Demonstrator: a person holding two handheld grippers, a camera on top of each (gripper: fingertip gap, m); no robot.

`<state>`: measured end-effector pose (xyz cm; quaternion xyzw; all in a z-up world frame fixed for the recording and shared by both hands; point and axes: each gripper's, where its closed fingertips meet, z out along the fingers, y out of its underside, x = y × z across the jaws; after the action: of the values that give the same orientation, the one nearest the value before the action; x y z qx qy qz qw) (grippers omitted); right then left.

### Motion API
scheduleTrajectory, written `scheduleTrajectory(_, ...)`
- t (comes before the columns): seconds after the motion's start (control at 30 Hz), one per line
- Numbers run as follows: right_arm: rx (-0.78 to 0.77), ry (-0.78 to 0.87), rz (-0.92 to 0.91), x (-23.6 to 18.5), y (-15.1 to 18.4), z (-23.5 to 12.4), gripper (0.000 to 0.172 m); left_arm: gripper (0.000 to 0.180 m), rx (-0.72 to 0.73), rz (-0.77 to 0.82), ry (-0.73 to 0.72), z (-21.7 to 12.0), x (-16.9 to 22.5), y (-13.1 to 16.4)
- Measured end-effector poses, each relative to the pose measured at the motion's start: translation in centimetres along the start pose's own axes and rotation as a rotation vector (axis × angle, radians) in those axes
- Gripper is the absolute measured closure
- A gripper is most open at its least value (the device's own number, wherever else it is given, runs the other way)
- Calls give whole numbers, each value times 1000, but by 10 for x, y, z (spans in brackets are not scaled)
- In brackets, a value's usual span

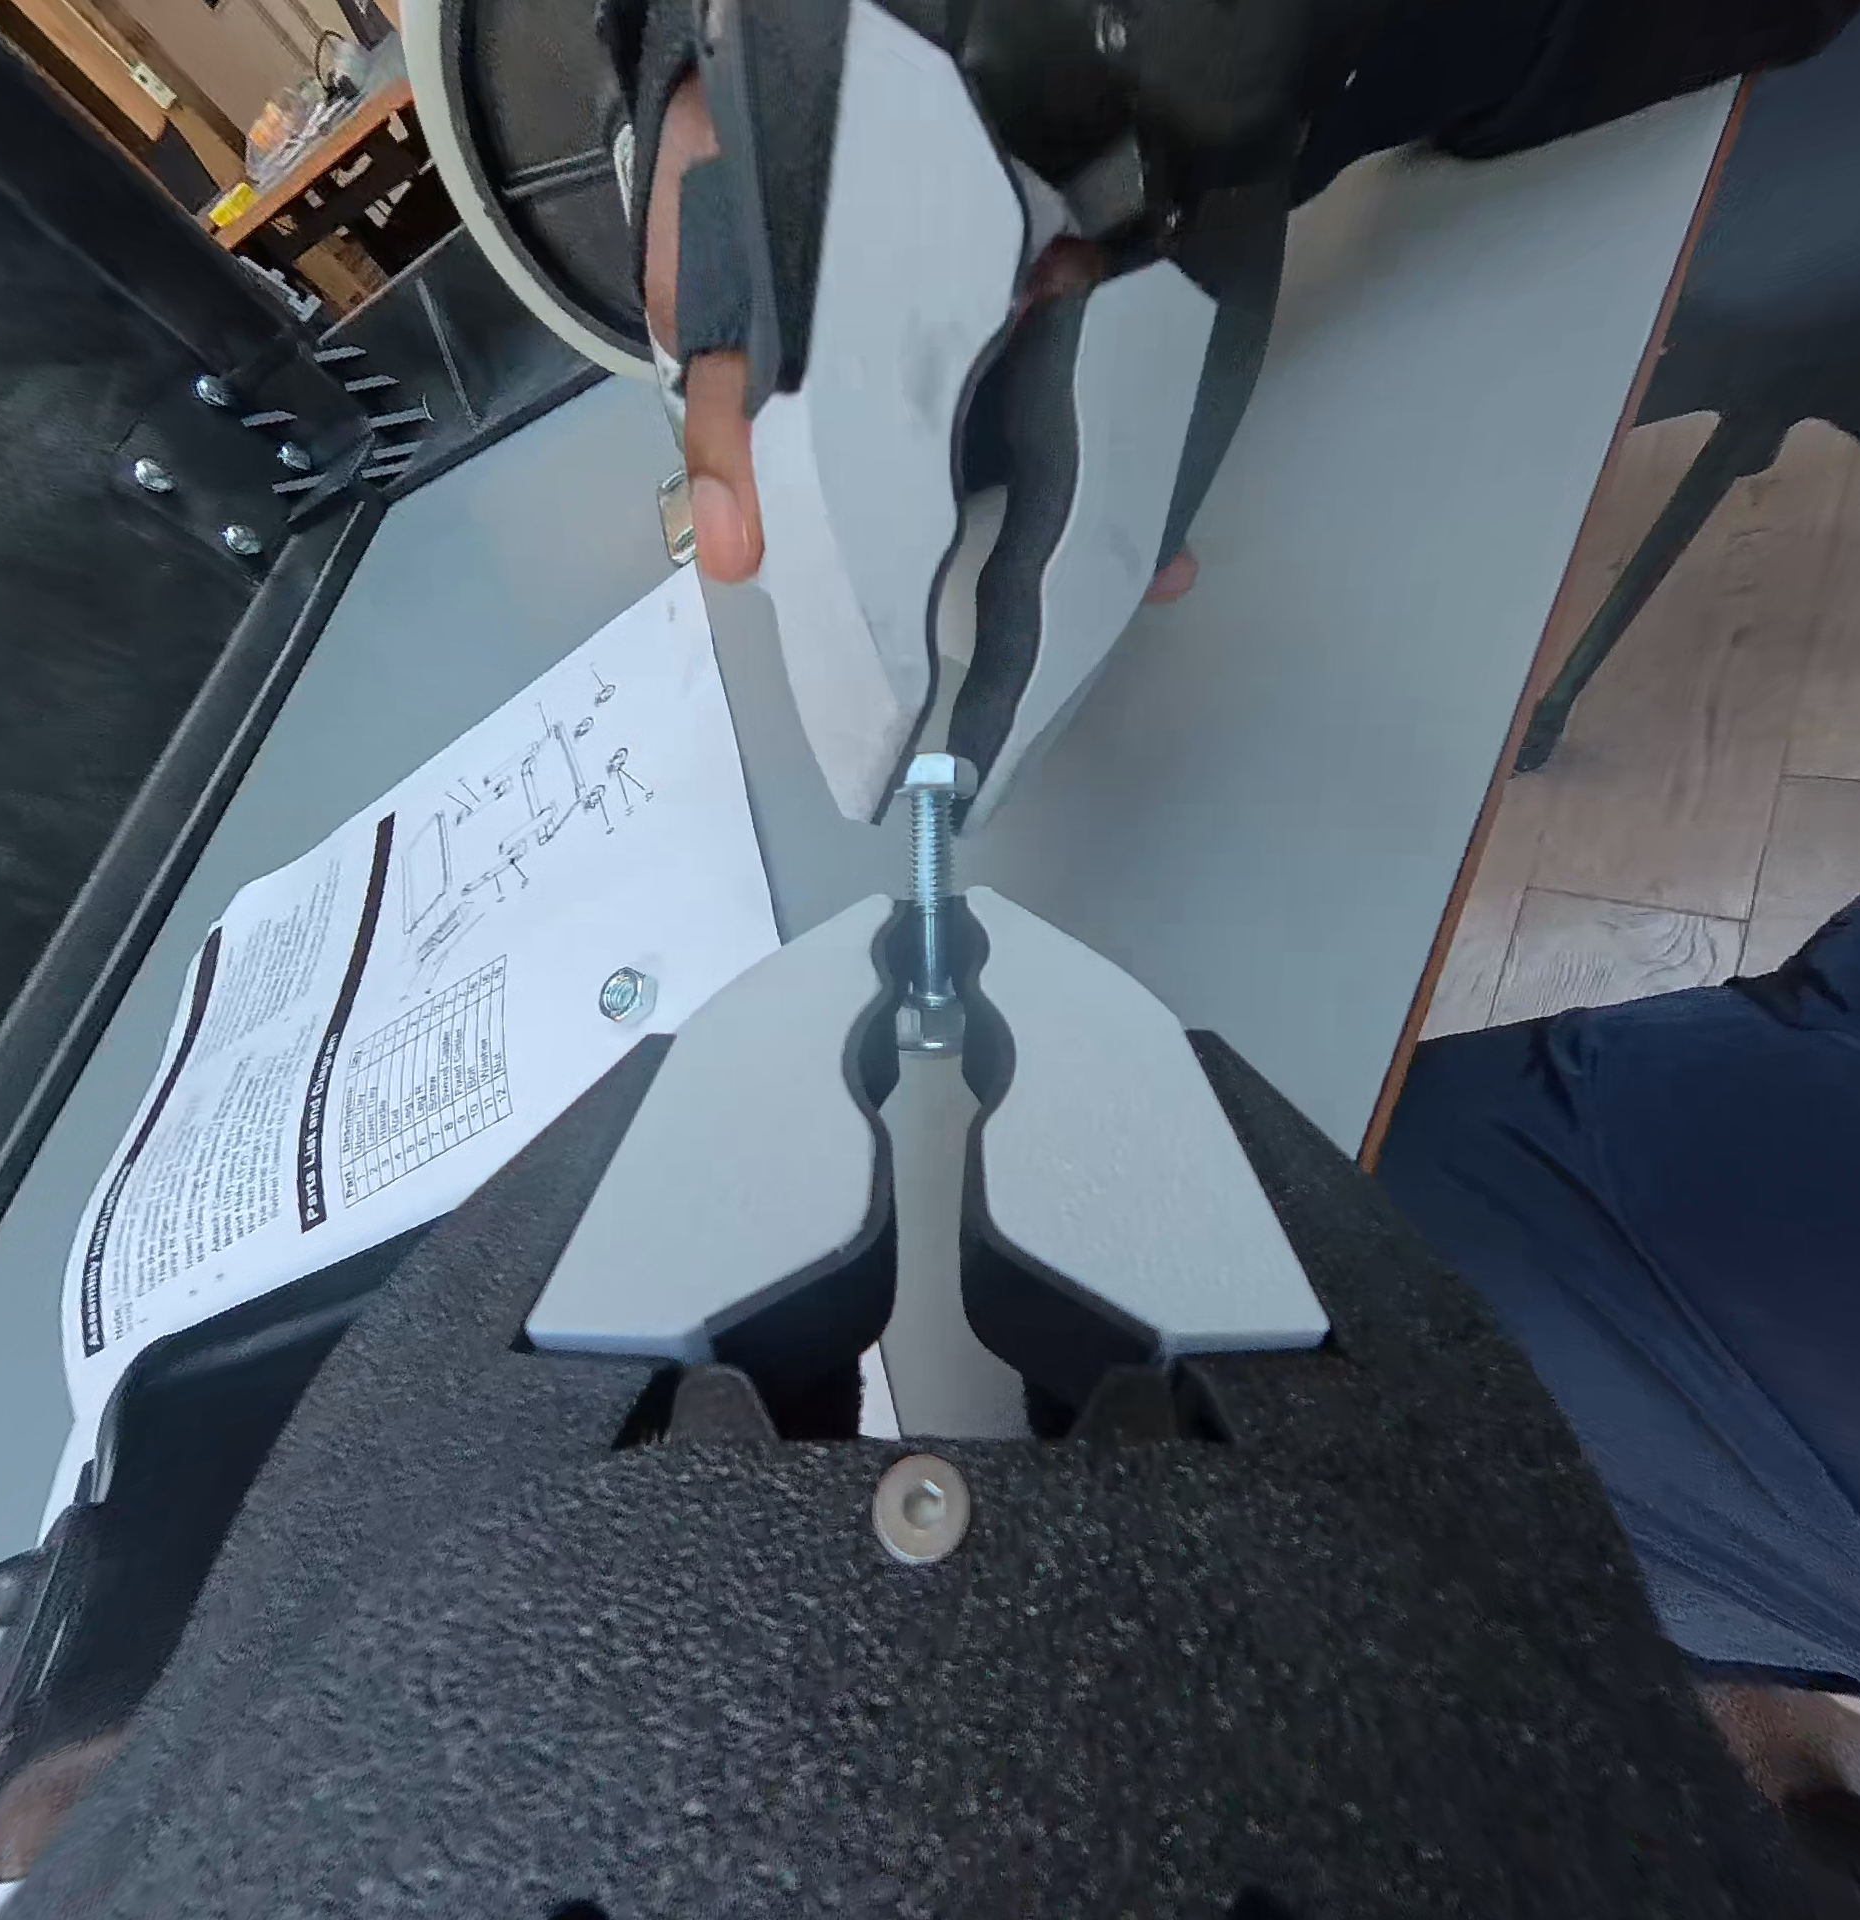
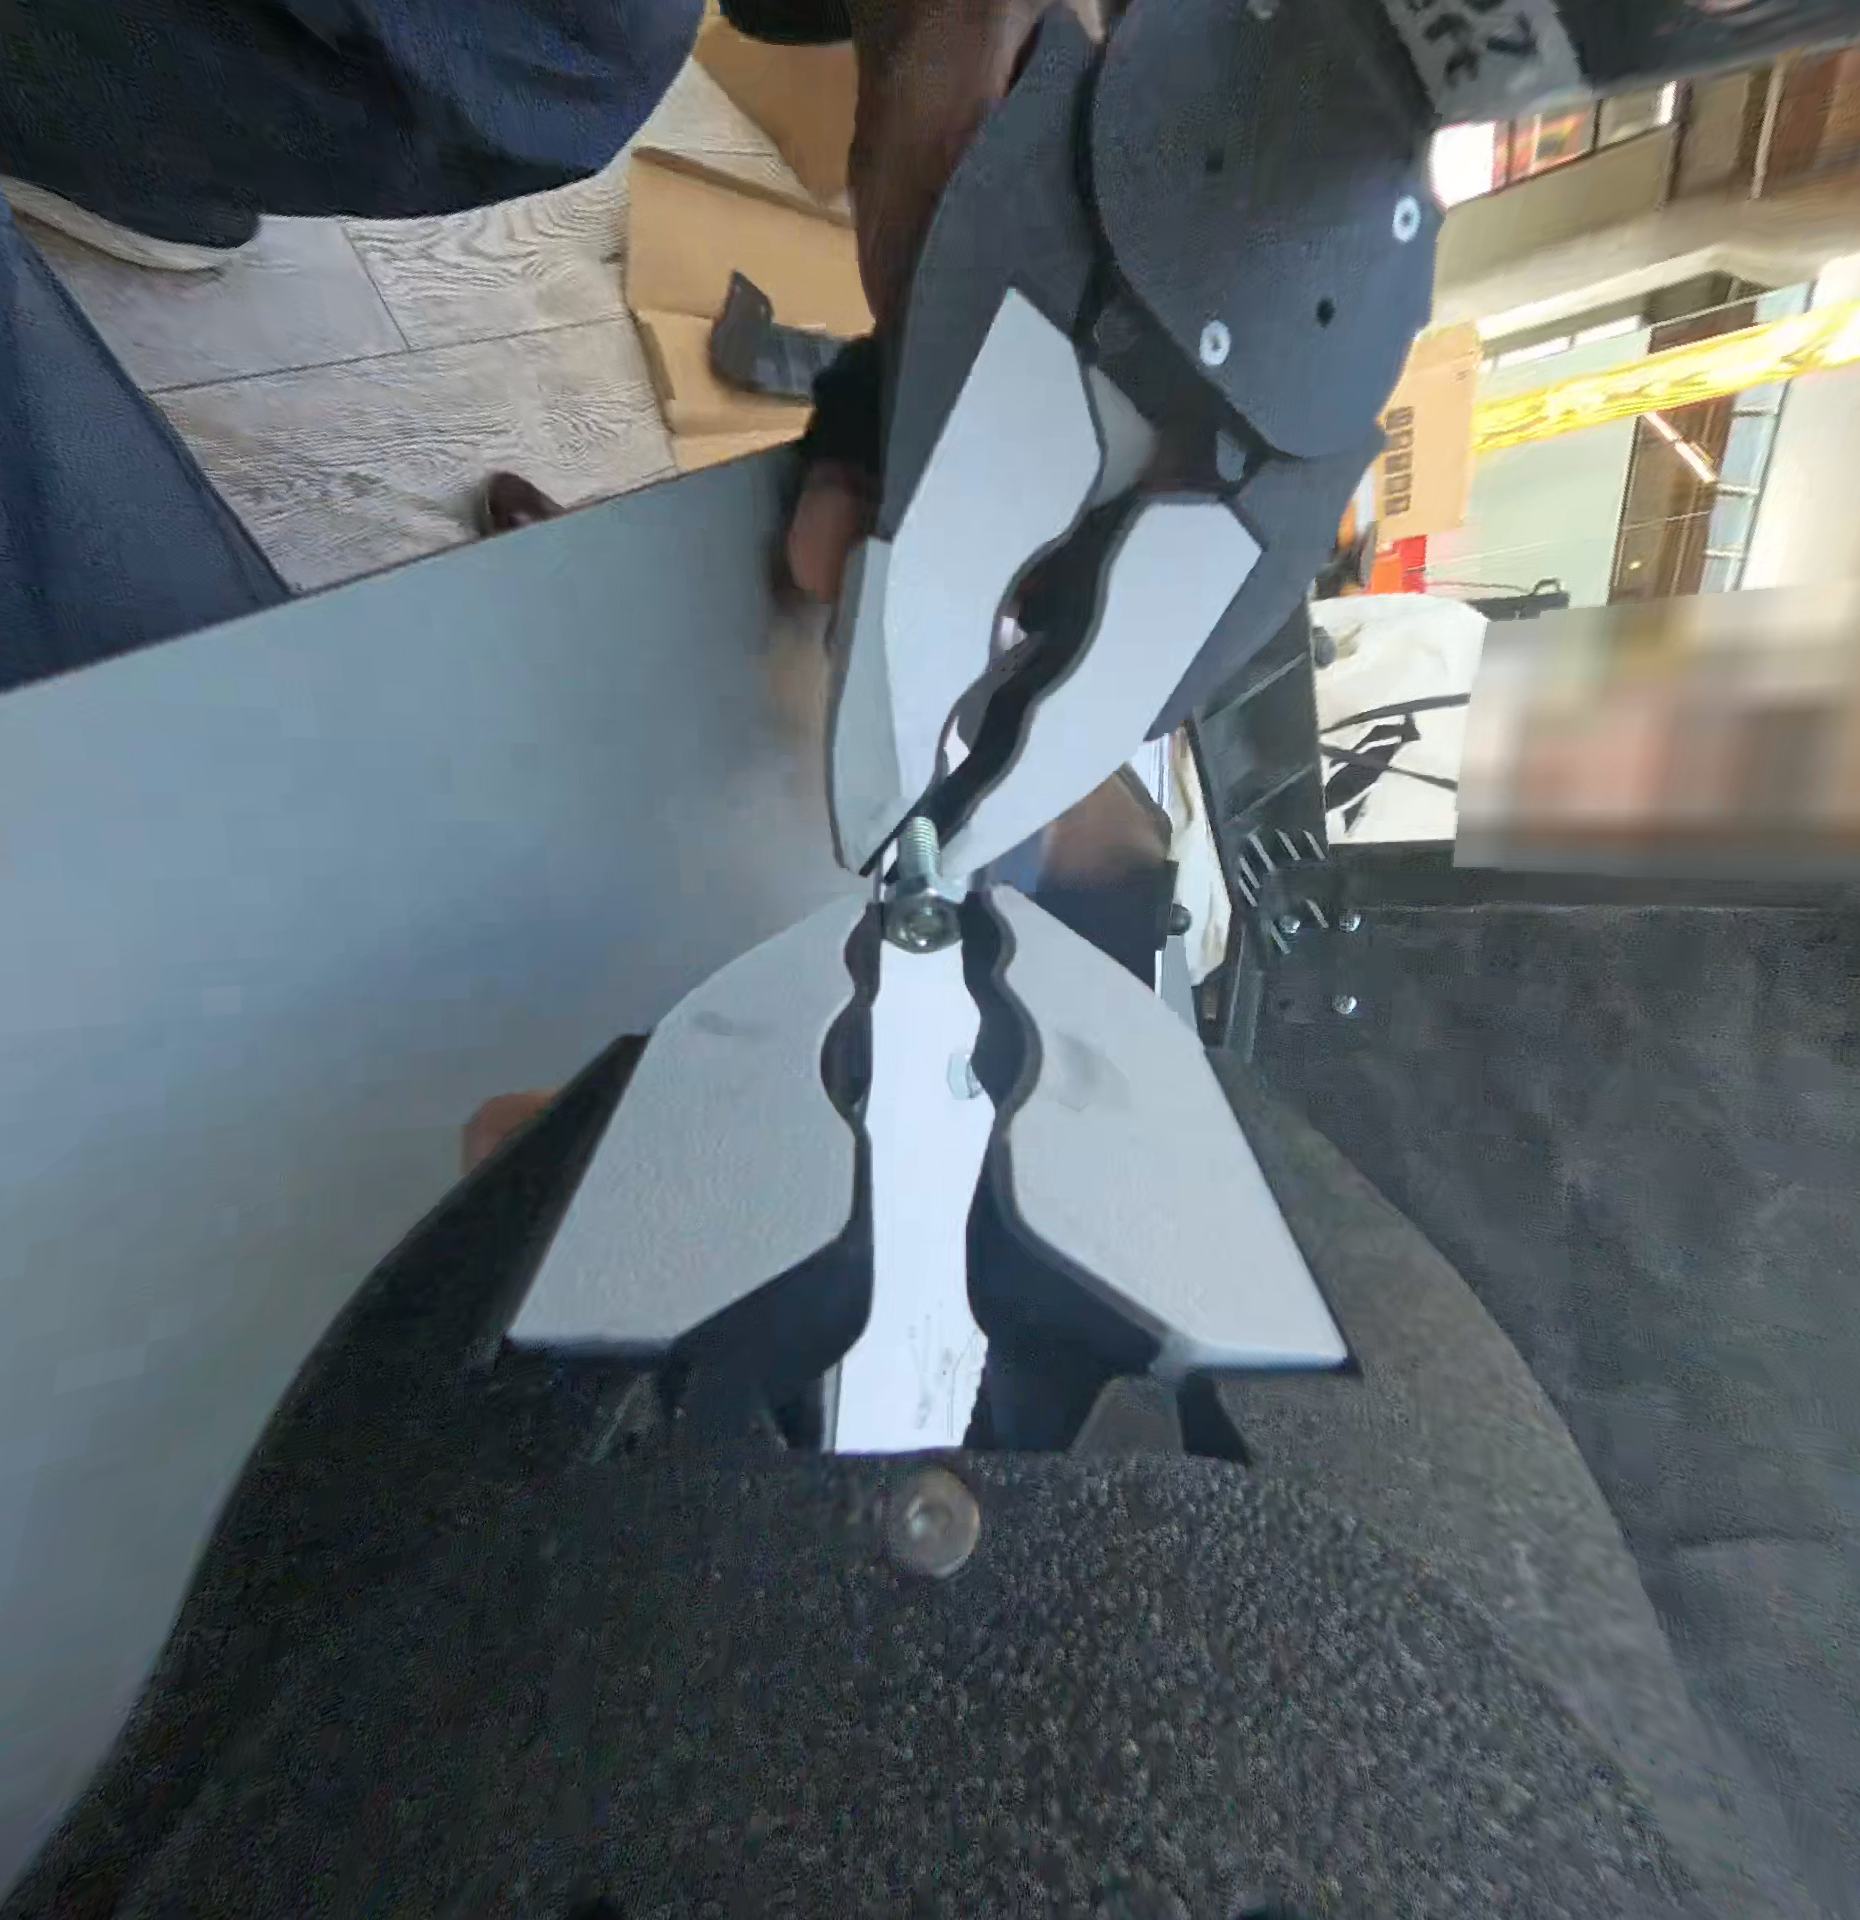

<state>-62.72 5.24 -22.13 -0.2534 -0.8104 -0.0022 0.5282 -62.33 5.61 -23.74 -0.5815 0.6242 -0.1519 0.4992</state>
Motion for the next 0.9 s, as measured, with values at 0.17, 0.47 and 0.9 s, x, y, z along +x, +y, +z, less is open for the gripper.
scheduleTrajectory(0.17, 72, -82, 454, 12, 2, -3, 141, 174, 11, 36, -135, -2, -11, -1)
scheduleTrajectory(0.47, 42, -157, 408, 0, 3, -3, 157, 174, -17, 62, -122, 1, -7, 1)
scheduleTrajectory(0.9, 109, -233, 751, 8, 4, -3, 145, 174, -10, 90, -227, -1, -16, 0)
